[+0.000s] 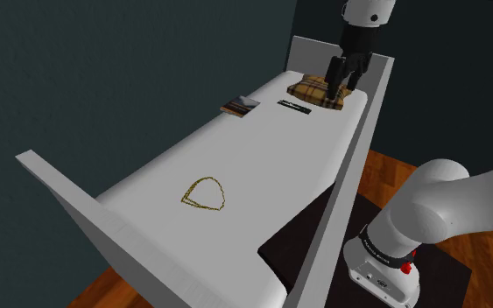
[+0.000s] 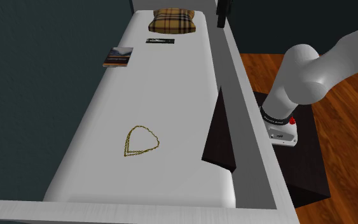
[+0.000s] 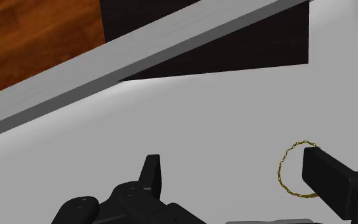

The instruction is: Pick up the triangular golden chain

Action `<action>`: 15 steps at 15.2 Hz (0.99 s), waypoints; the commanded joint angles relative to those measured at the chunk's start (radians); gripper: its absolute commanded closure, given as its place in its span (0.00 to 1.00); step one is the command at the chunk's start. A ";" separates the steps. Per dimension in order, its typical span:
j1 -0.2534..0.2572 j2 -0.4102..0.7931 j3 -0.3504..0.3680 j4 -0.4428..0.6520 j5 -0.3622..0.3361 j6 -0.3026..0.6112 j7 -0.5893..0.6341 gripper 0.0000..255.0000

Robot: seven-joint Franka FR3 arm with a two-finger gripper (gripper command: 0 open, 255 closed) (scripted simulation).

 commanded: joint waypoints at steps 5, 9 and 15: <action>0.027 0.027 0.041 -0.089 0.024 0.133 0.025 0.00; 0.056 0.077 0.084 -0.160 0.044 0.270 0.050 0.00; 0.095 0.196 0.153 -0.228 0.065 0.481 0.090 0.00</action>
